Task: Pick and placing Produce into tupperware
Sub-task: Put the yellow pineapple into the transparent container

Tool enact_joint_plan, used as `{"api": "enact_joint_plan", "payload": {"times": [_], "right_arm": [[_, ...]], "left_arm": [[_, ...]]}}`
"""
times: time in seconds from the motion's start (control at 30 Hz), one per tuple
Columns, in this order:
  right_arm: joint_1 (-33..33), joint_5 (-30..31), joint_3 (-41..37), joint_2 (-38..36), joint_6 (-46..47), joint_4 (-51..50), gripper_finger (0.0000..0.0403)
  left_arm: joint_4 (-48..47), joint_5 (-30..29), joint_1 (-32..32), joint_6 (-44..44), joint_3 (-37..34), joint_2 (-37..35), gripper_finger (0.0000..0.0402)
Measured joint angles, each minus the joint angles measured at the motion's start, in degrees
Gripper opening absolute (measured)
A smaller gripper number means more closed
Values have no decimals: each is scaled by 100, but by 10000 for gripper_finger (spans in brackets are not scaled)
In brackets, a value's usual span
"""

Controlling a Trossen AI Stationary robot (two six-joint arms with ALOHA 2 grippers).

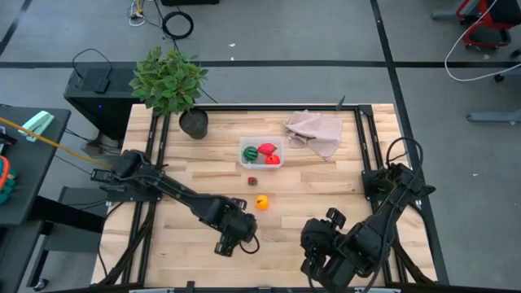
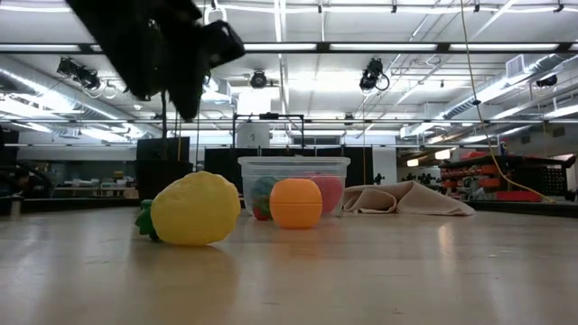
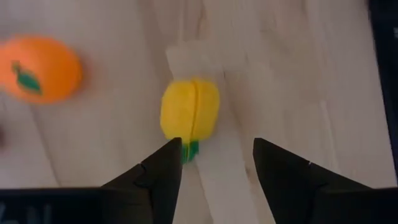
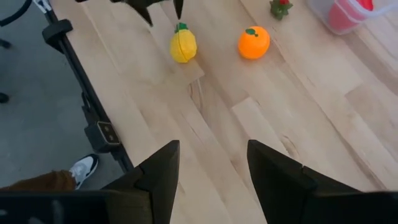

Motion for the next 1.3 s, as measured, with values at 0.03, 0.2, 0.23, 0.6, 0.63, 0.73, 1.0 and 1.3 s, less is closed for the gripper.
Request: {"api": "enact_joint_plan", "payload": {"times": [0.03,0.2,0.23,0.6,0.63,0.73,1.0,1.3], "right_arm": [[-31,-7,0,2,0,0,195],[-127,-17,0,0,24,2,195],[-134,-18,0,1,26,4,195],[-174,-24,0,2,46,4,195],[-170,-26,0,2,46,7,195],[-170,-27,0,0,46,6,195],[-170,-27,0,2,47,3,195],[-201,-26,0,0,44,2,195]], "left_arm": [[-13,123,42,113,-55,0,214],[36,497,230,533,-379,9,252],[23,497,263,587,-453,11,262],[688,495,600,664,-751,13,351],[787,493,600,666,-751,13,357],[1078,508,596,665,-751,21,373],[1160,546,576,429,-757,205,396],[1302,418,576,479,-754,483,396]]}}
